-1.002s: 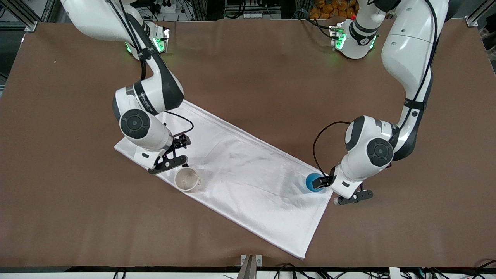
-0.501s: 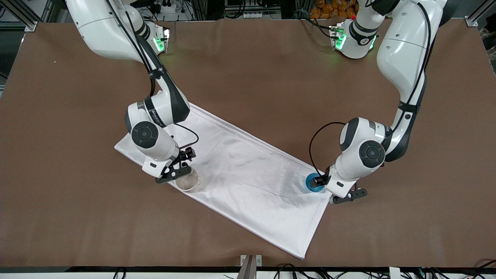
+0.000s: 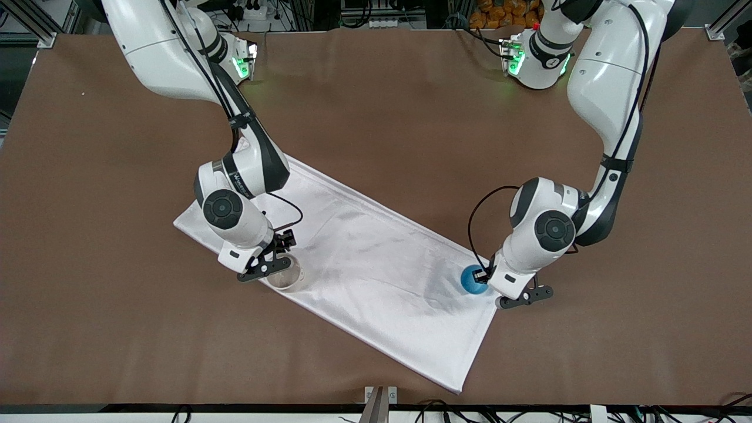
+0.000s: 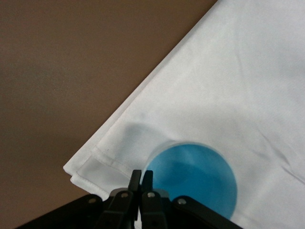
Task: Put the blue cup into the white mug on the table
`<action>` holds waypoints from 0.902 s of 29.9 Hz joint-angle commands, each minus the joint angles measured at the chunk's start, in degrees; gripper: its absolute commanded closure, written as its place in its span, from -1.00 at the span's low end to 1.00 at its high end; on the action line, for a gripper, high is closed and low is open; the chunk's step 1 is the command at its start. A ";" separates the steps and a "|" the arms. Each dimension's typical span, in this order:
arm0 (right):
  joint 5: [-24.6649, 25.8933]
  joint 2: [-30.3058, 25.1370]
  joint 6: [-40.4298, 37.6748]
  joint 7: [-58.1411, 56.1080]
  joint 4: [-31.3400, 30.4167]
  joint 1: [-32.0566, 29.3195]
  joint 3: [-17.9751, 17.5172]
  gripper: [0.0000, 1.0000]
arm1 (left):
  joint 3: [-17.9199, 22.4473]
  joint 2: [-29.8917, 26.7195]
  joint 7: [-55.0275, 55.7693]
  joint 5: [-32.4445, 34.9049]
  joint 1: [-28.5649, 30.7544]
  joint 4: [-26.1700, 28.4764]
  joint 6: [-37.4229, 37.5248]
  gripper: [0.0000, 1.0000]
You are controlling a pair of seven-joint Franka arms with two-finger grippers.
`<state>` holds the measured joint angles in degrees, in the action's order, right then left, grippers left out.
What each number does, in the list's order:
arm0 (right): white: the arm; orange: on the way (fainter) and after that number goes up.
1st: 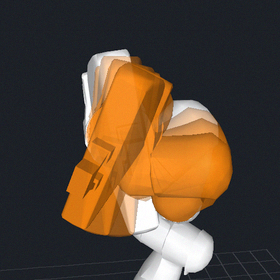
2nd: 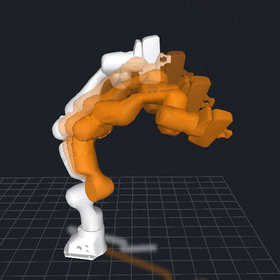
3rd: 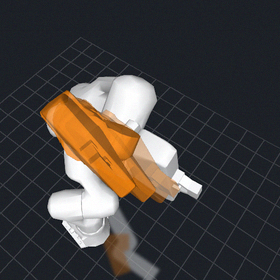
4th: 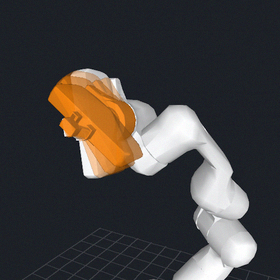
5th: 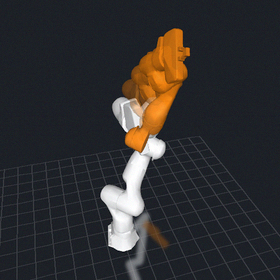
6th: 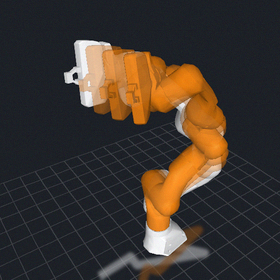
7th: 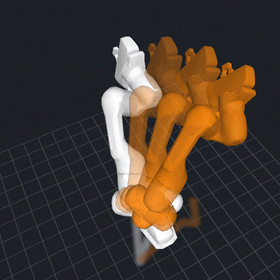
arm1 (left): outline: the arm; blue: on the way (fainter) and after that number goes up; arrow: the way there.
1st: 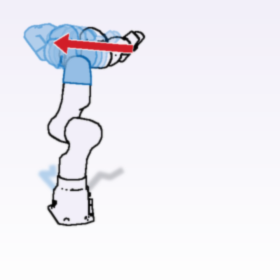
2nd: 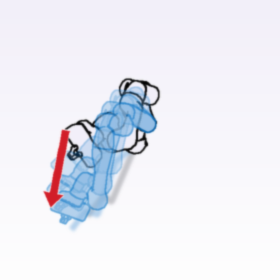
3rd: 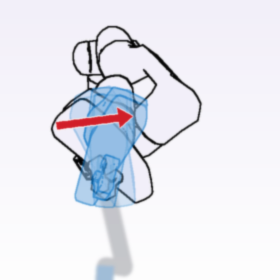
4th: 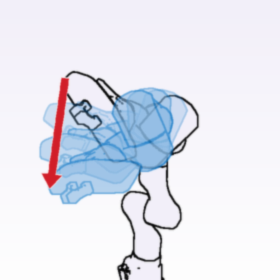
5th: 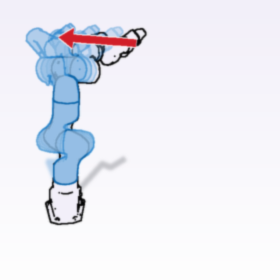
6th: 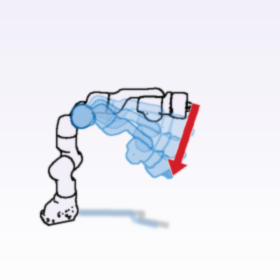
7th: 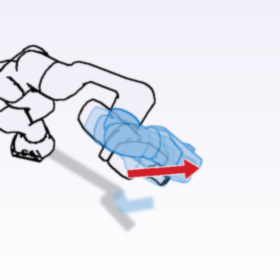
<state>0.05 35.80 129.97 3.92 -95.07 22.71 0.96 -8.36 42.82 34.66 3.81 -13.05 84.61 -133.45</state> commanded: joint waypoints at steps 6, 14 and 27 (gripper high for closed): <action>-0.49 1.20 1.60 0.39 1.20 -0.29 -0.26 0.47 | 0.10 -4.23 1.03 1.73 1.44 1.17 3.27 1.00; -0.14 0.94 1.61 0.39 1.29 0.32 -0.26 1.00 | -0.16 -10.30 -4.42 1.73 3.47 2.57 13.56 1.00; -0.58 -2.84 -7.35 1.71 7.79 4.18 -6.41 1.00 | 0.01 -22.33 -10.75 1.99 4.61 16.36 14.18 1.00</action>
<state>0.04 35.39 128.02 4.12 -90.34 25.01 -2.89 -8.21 28.08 26.24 4.38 -9.10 92.02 -118.96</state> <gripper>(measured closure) 0.815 0.965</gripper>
